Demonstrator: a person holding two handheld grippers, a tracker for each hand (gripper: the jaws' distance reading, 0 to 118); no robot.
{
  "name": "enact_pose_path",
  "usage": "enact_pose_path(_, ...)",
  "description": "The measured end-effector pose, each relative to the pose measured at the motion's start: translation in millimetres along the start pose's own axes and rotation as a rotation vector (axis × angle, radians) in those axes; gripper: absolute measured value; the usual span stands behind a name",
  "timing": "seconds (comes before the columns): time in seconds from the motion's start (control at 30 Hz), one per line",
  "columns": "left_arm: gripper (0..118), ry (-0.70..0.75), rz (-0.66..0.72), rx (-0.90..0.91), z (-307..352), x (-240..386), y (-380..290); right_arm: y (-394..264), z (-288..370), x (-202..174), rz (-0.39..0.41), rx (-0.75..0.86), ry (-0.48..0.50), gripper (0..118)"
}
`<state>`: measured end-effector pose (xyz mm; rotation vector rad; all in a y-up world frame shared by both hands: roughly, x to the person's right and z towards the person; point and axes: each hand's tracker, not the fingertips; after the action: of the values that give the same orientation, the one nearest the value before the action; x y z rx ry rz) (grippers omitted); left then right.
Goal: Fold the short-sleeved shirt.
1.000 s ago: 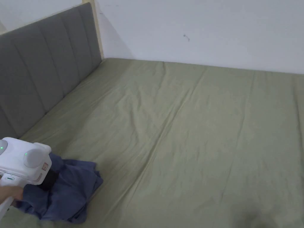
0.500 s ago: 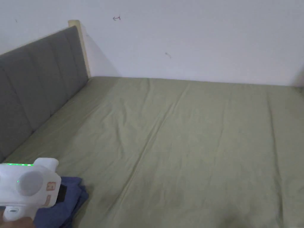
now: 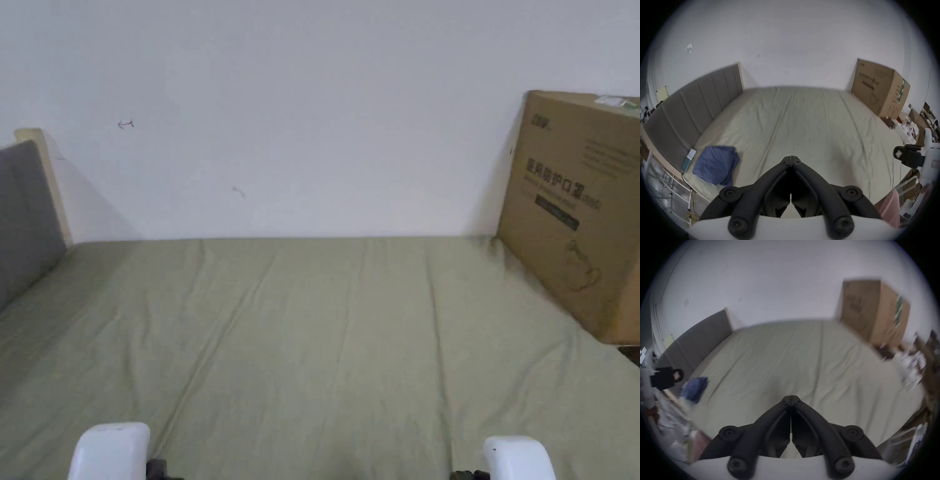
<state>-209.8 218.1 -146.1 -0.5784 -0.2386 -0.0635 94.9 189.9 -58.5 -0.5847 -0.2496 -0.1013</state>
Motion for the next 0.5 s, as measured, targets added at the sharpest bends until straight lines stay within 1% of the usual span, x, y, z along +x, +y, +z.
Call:
enact_pose_path(0.03,0,0.021,0.002,0.062,11.5,7.9,1.9,4.8,5.9,-0.8,0.017,0.089,-0.038,0)
enact_pose_path(0.07,0,0.027,0.004,0.112,20.3,14.5,3.5,11.9,19.2,-4.0,0.035,0.118,-0.046,0)
enact_pose_path(0.1,0,0.041,0.003,0.170,30.7,21.3,4.7,19.0,27.6,-4.1,0.016,0.173,-0.056,0)
enact_pose_path(0.13,0,0.060,0.004,0.229,40.2,27.4,6.4,19.4,43.2,-11.7,-0.006,0.227,-0.054,0)
enact_pose_path(0.2,0,0.061,-0.009,0.320,54.9,40.3,10.1,29.1,56.1,-11.3,-0.056,0.295,-0.020,0)
enact_pose_path(0.23,0,0.062,-0.010,0.369,61.4,45.4,10.4,33.3,61.6,-11.9,-0.062,0.323,-0.019,0)
enact_pose_path(0.3,0,0.082,-0.057,0.407,67.9,57.6,13.0,41.8,67.7,-16.1,-0.040,0.324,-0.033,0)
enact_pose_path(0.33,0,0.068,-0.054,0.443,70.2,61.3,12.9,43.5,70.7,-17.0,-0.034,0.355,-0.026,0)
enact_pose_path(0.37,0,0.075,-0.057,0.436,71.6,65.4,13.4,44.5,73.3,-18.1,-0.027,0.395,-0.027,0)
enact_pose_path(0.43,0,0.082,-0.069,0.443,73.3,69.5,15.2,47.0,76.9,-21.4,-0.007,0.408,-0.061,0)
enact_pose_path(0.5,0,0.090,-0.065,0.448,73.9,70.6,17.1,44.9,81.0,-22.5,-0.001,0.442,-0.067,0)
